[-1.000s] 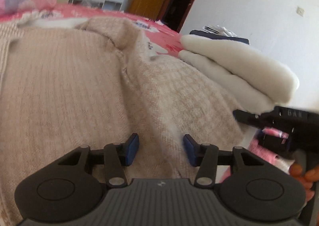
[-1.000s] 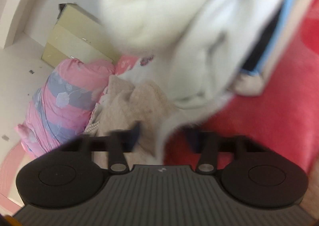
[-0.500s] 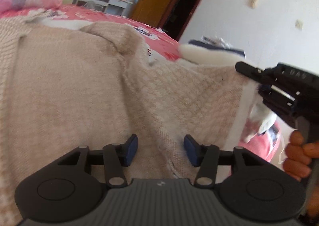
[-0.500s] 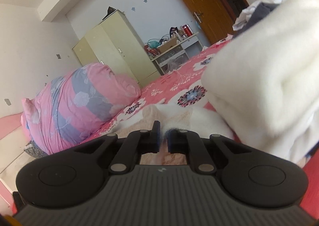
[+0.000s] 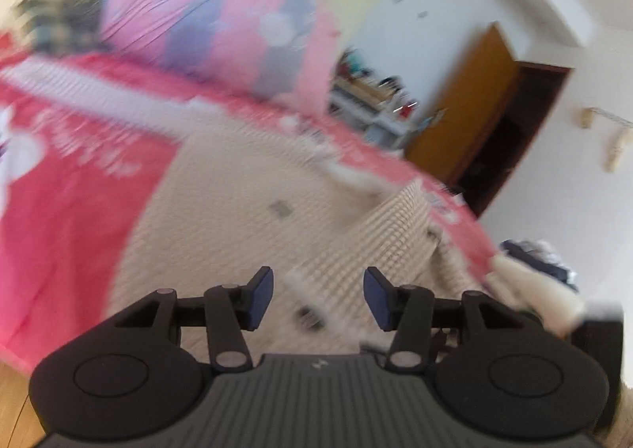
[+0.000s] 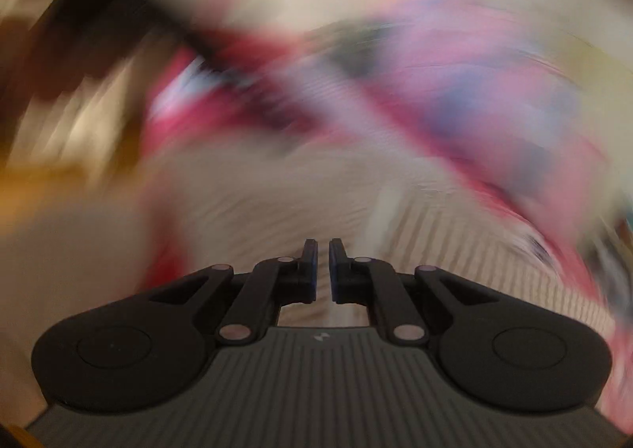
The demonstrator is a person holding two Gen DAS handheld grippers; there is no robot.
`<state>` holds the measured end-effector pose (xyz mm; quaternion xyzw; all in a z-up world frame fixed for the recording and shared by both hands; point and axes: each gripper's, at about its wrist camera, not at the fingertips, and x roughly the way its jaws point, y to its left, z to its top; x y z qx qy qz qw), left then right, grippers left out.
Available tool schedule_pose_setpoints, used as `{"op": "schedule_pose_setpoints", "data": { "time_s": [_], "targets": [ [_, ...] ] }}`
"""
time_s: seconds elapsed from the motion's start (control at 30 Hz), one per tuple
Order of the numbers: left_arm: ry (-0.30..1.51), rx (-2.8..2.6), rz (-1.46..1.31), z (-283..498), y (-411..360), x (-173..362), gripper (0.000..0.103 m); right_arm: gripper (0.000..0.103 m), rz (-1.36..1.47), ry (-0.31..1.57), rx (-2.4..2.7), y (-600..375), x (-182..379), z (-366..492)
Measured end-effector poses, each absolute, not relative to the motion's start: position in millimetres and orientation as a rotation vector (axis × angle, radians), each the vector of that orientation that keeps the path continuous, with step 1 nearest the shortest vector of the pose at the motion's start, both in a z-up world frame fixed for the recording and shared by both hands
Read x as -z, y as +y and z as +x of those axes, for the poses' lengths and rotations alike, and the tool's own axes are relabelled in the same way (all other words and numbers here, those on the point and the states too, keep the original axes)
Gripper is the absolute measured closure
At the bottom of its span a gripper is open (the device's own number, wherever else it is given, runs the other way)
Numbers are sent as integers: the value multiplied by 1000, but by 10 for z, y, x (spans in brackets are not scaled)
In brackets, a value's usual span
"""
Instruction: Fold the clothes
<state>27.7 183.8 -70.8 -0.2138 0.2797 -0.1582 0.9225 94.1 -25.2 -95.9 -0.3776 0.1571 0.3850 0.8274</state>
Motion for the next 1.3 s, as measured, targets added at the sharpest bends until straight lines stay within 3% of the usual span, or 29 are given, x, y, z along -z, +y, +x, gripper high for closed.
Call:
{"op": "schedule_pose_setpoints", "data": {
  "time_s": [0.13, 0.23, 0.37, 0.47, 0.6, 0.77, 0.83, 0.9, 0.93, 1.3],
  "targets": [
    [638, 324, -487, 268, 1944, 943, 52, 97, -970, 312, -804, -117, 1331, 644],
    [655, 363, -498, 355, 1911, 1028, 52, 94, -819, 363, -781, -336, 1124, 539],
    [666, 406, -453, 619, 1685, 1072, 48, 70, -484, 468, -716, -766, 842, 466],
    [699, 364, -353, 905, 1444, 1072, 48, 61, -164, 546, -608, -1247, 785, 392],
    [751, 310, -220, 1287, 1189, 1102, 52, 61, 28, 578, -392, -1712, 927, 226],
    [798, 308, -138, 1539, 1003, 1175, 60, 61, 28, 573, -334, -1799, 1010, 121],
    [800, 290, -121, 1560, 958, 1176, 68, 61, -10, 557, -340, -1753, 1024, 94],
    [805, 282, -123, 1584, 936, 1169, 89, 61, -61, 539, -345, -1677, 1035, 99],
    [809, 284, -136, 1600, 940, 1161, 93, 61, -86, 532, -346, -1642, 1043, 108],
    [709, 322, -386, 1294, 1142, 702, 96, 61, -303, 495, -365, -1111, 1132, 269]
  ]
}}
